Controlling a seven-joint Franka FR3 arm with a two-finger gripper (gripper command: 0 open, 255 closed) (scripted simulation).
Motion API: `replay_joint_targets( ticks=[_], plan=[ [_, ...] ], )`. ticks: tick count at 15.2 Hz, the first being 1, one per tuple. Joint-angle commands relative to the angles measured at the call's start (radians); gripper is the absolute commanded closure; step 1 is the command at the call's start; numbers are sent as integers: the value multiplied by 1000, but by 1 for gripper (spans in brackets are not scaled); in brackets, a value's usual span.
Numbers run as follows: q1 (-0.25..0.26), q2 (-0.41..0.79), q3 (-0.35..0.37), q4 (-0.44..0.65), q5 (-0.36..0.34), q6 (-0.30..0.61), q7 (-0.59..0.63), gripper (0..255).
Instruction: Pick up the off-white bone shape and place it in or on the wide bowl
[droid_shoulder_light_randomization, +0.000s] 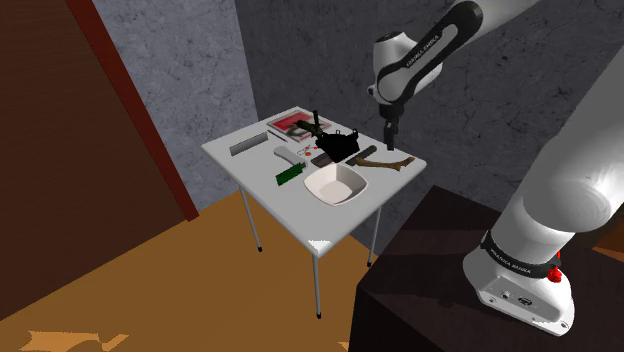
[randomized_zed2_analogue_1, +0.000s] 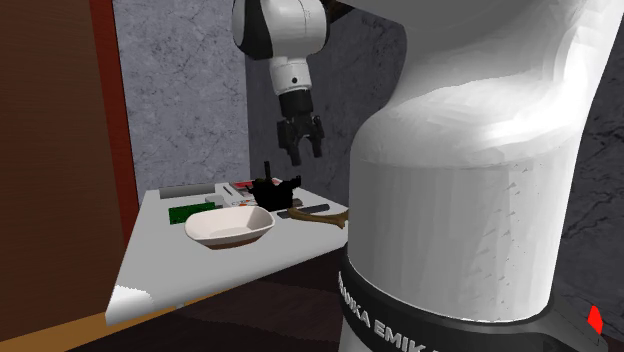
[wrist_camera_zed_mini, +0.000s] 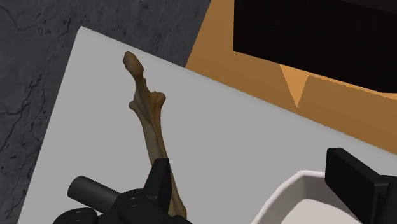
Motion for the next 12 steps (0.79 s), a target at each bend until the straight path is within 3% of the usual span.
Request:
replay_joint_targets(
  ticks=[1,12],
  plan=[
    [-8,90,-13,47,12,40,-48,0],
    [-102,553,10,332,85,202,-255,0]
  ],
)
